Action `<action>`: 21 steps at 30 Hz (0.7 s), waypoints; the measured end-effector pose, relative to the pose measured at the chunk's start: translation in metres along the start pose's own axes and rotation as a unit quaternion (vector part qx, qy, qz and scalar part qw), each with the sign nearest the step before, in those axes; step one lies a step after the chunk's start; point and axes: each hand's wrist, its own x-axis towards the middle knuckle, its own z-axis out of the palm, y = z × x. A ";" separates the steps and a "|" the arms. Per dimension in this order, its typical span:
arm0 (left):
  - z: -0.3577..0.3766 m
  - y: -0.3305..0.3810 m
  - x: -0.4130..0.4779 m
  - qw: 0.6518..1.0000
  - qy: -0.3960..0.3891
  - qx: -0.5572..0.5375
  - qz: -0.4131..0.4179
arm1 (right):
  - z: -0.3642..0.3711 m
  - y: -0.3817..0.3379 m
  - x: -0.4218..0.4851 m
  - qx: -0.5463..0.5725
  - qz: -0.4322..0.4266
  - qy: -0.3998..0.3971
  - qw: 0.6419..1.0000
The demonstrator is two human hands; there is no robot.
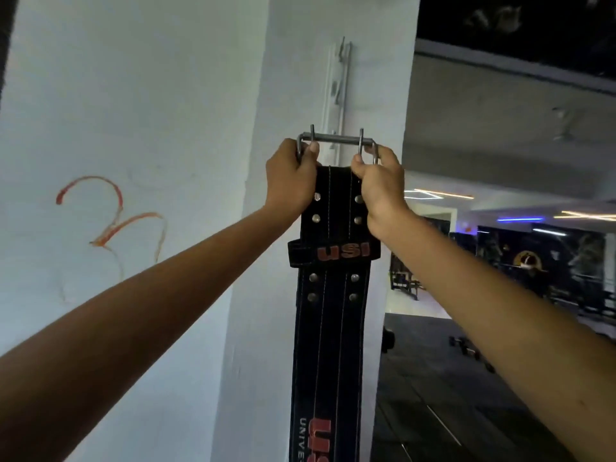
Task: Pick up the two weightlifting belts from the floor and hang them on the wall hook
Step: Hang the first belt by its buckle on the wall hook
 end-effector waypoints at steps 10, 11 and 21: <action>0.014 -0.015 0.052 0.999 -0.002 0.014 -0.048 | 0.024 -0.001 0.041 -0.008 0.005 0.020 1.000; 0.013 -0.017 0.051 0.999 -0.003 0.014 -0.050 | 0.022 0.001 0.041 -0.009 0.005 0.016 1.000; -0.012 -0.021 -0.005 0.996 -0.025 0.054 -0.061 | -0.013 0.014 0.005 -0.158 -0.069 -0.016 0.985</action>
